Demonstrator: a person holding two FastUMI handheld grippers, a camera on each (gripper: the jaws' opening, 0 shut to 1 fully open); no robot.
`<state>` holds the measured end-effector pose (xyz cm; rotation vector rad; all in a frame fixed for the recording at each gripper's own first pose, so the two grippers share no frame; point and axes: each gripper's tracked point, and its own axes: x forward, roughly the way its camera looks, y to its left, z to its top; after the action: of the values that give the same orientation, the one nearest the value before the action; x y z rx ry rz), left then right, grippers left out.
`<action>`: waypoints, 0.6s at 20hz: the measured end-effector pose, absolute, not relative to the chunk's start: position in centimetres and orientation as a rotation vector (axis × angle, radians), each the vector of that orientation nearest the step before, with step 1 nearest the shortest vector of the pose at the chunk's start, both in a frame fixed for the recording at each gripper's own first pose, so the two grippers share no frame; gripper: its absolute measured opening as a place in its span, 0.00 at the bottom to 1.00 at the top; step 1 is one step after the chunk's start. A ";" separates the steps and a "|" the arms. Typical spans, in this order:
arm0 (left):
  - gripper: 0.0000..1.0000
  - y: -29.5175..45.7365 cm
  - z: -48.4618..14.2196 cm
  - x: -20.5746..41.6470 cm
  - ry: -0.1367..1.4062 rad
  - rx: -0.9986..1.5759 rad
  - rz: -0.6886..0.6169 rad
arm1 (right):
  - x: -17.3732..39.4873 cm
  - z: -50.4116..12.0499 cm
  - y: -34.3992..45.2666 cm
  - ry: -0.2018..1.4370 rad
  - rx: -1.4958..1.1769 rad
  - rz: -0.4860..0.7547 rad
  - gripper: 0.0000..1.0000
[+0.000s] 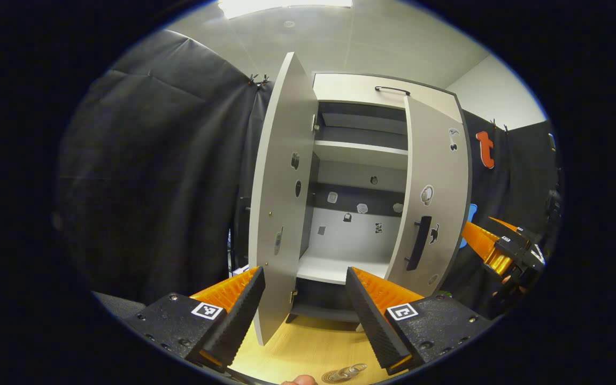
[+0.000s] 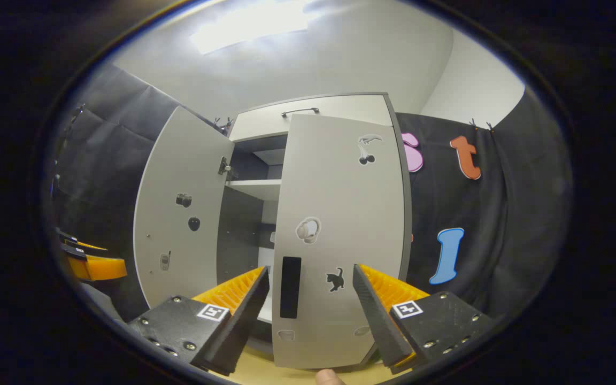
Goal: Grasp the bottle in the cabinet with the left hand and place it on the coaster, then close the right door with the right hand and the left door with the left hand.
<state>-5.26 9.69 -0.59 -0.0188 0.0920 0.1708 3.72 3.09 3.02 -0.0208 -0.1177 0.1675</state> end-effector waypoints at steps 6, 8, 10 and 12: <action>0.91 11.5 -0.5 -4.8 0.069 0.022 0.251 | 3.5 3.3 3.1 -0.122 -0.021 0.161 0.95; 0.91 12.2 -0.4 -4.6 0.056 0.037 0.292 | 3.4 3.3 2.9 -0.124 -0.025 0.151 0.95; 0.95 12.8 -0.4 -4.7 0.047 0.055 0.325 | 3.3 3.4 2.6 -0.127 -0.028 0.137 0.95; 0.91 13.5 -0.5 -4.5 0.039 0.068 0.353 | 3.2 3.5 2.4 -0.129 -0.028 0.122 0.95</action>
<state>-4.46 13.51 -0.53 0.0676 0.0388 0.3526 3.24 2.36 3.53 -0.0277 -0.1293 0.1218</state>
